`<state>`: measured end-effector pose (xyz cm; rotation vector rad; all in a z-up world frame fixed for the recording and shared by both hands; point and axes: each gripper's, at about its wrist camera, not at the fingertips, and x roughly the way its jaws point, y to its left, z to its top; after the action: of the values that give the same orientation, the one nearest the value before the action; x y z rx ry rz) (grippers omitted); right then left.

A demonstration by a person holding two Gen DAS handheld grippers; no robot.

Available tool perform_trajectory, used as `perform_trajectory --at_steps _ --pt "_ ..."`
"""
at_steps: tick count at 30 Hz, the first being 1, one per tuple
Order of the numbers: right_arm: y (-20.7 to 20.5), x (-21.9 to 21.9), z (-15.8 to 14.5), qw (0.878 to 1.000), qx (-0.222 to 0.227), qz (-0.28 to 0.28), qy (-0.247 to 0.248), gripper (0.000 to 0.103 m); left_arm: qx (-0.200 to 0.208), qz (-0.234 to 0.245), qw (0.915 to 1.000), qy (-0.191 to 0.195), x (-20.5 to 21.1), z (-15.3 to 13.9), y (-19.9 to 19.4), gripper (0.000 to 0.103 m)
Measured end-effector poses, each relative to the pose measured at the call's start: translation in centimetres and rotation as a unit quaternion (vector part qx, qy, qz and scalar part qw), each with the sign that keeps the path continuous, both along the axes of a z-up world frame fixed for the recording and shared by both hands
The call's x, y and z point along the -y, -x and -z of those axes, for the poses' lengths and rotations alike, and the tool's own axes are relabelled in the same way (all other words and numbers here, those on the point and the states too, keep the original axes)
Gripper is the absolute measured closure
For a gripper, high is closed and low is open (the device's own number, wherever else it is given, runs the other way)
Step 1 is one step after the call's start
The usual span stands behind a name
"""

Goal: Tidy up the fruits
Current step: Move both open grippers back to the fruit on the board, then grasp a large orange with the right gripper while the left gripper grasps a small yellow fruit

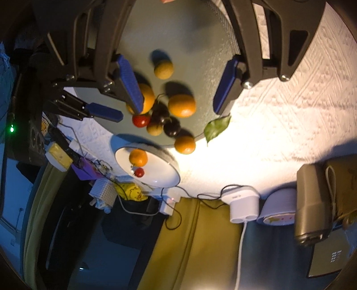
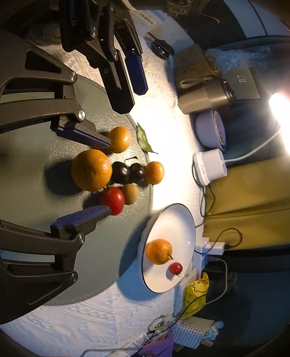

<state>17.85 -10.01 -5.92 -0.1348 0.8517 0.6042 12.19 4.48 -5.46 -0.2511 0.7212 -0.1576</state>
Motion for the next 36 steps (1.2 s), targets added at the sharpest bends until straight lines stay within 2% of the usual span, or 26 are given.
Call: perform_trajectory --at_steps 9,11,29,30,31,35,36 --pt "-0.1 -1.0 1.6 0.999 -0.030 -0.016 0.015 0.046 -0.019 -0.007 0.9998 -0.003 -0.2 1.1 0.6 0.037" --pt "-0.1 -0.9 1.5 0.999 -0.028 -0.018 0.015 0.057 -0.022 -0.005 0.9997 -0.005 0.0 1.2 0.6 0.037" --pt "0.0 2.7 0.1 1.000 -0.009 0.008 -0.008 0.057 -0.075 0.035 0.9952 -0.052 3.8 3.8 -0.4 0.037" --pt "0.0 2.9 0.0 1.000 -0.008 0.010 -0.010 0.057 -0.077 0.037 0.9948 -0.055 4.0 4.0 -0.5 0.039" --pt "-0.1 3.1 -0.1 1.000 -0.007 0.011 -0.011 0.057 -0.079 0.038 0.9945 -0.058 4.1 4.1 -0.5 0.048" --pt "-0.2 3.4 -0.2 1.000 -0.005 0.014 -0.015 0.057 -0.080 0.039 0.9935 -0.072 4.5 4.0 -0.6 0.070" --pt "-0.3 3.6 -0.3 1.000 -0.004 0.015 -0.016 0.057 -0.081 0.040 0.9933 -0.073 4.6 4.1 -0.6 0.078"
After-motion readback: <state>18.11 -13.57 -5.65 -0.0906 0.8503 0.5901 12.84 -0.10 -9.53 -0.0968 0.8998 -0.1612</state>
